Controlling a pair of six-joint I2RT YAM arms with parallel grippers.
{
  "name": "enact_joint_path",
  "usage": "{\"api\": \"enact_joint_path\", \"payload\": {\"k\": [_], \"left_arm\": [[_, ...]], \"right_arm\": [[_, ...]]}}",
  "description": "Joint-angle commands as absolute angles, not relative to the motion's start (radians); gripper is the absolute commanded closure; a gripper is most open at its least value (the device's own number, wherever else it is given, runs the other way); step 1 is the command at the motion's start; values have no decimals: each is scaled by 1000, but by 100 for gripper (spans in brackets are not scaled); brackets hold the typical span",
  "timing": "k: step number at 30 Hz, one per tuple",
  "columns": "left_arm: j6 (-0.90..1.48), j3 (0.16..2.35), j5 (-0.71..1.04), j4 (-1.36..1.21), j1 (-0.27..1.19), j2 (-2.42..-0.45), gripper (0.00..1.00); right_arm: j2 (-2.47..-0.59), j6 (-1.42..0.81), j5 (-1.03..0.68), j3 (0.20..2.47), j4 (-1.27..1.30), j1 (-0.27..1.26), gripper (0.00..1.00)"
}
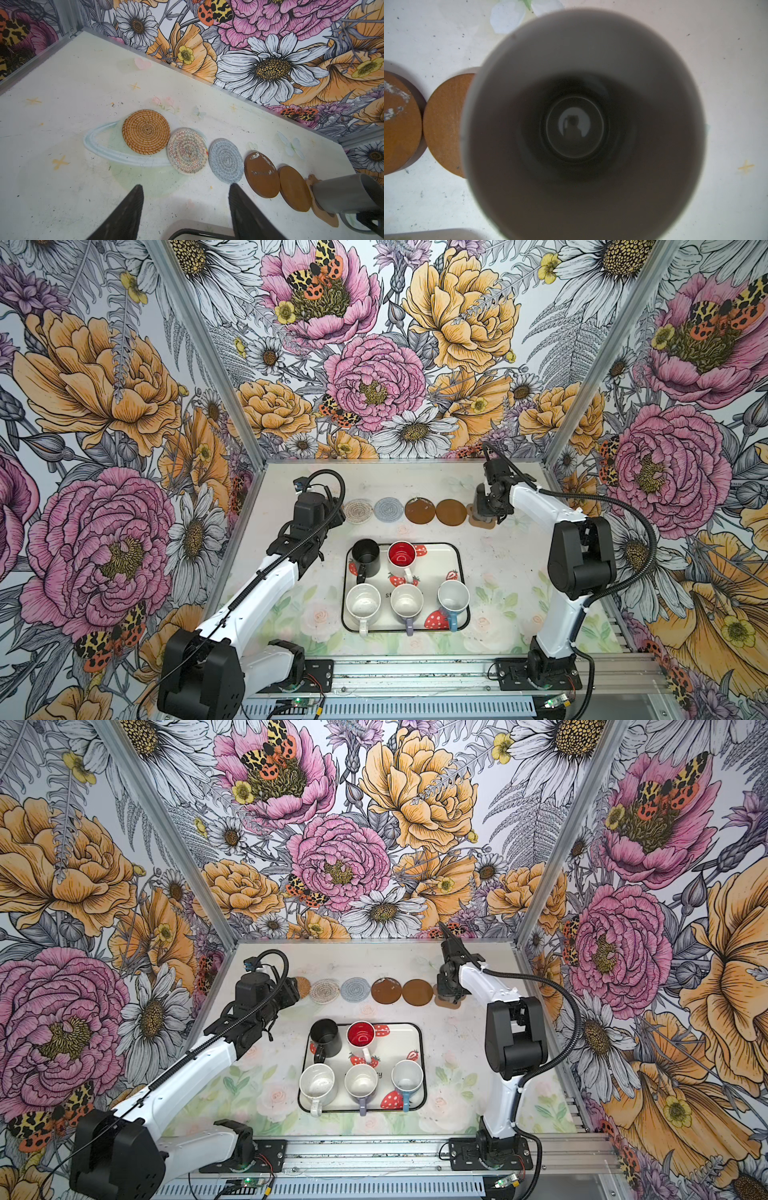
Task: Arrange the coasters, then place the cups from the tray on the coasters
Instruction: 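Lower the grey mug onto the paw-shaped coaster and open the right gripper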
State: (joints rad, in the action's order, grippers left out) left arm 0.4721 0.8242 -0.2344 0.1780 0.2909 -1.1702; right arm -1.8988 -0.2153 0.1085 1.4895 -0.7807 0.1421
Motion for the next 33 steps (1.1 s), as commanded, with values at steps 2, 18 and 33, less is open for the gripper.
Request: {"api": "enact_joint_path", "payload": {"k": [2, 18, 33], "left_arm": [[476, 811, -232, 171, 278, -1151, 33], [476, 810, -227, 170, 274, -1150, 33], [476, 807, -225, 169, 270, -1149, 33]], "right_arm": [[-1889, -228, 144, 1521, -713, 133, 100], [-1883, -234, 129, 1494, -715, 131, 100], [-1880, -238, 125, 1487, -716, 131, 72]]}}
